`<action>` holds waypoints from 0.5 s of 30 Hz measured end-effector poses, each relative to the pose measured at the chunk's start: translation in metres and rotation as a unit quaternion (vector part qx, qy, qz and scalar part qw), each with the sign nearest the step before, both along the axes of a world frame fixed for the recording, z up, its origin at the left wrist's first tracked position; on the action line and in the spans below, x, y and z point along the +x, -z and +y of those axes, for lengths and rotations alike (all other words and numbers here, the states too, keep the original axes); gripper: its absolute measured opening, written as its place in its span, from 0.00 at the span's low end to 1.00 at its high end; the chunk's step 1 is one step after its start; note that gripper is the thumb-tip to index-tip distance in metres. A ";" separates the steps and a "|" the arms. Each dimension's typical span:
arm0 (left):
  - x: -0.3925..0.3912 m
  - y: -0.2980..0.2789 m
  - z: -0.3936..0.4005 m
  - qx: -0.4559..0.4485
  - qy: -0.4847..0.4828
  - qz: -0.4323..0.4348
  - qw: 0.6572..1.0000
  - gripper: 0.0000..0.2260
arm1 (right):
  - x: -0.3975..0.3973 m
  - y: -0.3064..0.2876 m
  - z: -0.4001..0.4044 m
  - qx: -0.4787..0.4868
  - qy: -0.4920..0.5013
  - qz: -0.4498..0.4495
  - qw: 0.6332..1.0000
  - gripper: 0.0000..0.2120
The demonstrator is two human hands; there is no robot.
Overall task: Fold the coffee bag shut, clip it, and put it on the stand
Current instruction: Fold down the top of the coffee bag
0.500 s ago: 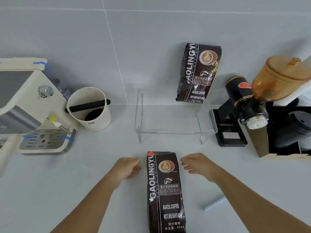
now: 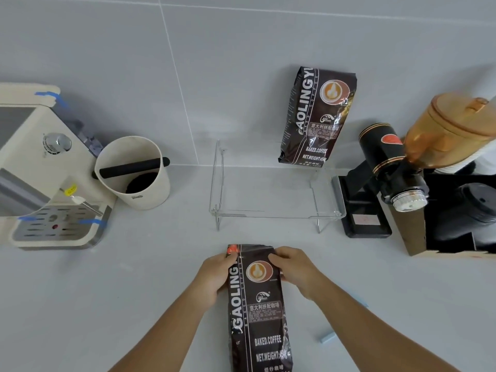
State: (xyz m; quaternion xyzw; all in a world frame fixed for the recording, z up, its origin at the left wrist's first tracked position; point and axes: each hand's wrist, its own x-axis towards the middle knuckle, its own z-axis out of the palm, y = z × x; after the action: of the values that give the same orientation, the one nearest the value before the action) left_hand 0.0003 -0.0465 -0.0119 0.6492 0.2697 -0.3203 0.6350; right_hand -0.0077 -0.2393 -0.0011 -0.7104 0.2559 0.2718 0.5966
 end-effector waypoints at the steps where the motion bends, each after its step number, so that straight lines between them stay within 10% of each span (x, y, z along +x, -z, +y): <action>1: -0.001 -0.002 0.000 -0.005 -0.003 0.001 1.000 0.15 | 0.000 -0.001 0.000 0.005 0.002 -0.005 1.000 0.07; 15: -0.036 -0.057 0.000 -0.091 -0.069 -0.058 0.992 0.15 | -0.043 -0.061 0.003 -0.011 0.010 -0.130 0.991 0.07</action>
State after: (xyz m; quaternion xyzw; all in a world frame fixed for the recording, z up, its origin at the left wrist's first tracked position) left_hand -0.0355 -0.0470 0.0452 0.5858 0.2462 -0.2602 0.7270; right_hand -0.0506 -0.2360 0.0602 -0.7437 0.1861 0.1687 0.6196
